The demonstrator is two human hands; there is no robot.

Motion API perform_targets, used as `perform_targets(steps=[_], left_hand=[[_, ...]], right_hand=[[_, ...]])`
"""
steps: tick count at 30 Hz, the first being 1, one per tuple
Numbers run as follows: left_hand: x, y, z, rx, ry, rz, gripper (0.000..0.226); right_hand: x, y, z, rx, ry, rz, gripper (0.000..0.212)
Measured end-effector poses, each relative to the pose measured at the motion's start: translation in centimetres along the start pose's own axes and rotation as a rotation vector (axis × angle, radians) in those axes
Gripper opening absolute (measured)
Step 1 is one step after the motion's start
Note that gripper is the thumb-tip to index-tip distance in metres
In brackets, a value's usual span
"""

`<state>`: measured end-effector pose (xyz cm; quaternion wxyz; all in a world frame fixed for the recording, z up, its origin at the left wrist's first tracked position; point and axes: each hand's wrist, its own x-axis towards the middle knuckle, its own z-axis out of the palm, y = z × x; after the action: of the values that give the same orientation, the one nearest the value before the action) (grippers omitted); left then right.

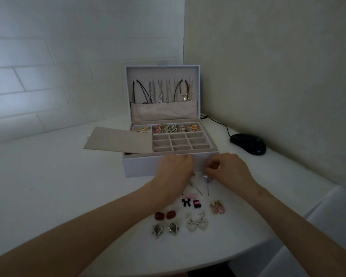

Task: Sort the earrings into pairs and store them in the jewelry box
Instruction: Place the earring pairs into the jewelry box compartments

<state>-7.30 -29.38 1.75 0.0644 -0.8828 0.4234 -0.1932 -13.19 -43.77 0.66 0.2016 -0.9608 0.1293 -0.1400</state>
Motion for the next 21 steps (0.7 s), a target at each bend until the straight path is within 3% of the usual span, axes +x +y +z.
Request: perform_targets(steps=[2, 6, 10, 16, 21], left_hand=[[0.3, -0.2, 0.6, -0.094, -0.091, -0.039, 0.029], [0.1, -0.5, 1.3, -0.176, -0.076, -0.06, 0.027], [0.0, -0.6, 1.0, -0.359, 0.006, -0.065, 0.023], [0.5, -2.4, -1.9, -0.622, 0.196, -0.07, 0.017], [2.3, -5.2, -2.6, -0.846, 0.201, -0.216, 0.018]], right_hand=[[-0.1, 0.2, 0.0, 0.028, 0.024, -0.005, 0.008], [-0.1, 0.4, 0.4, 0.104, 0.037, -0.008, 0.005], [-0.2, 0.3, 0.2, 0.222, 0.059, -0.009, 0.007], [0.2, -1.0, -2.4, 0.652, 0.041, -0.004, 0.011], [2.3, -2.3, -3.5, 0.816, 0.036, 0.005, 0.008]])
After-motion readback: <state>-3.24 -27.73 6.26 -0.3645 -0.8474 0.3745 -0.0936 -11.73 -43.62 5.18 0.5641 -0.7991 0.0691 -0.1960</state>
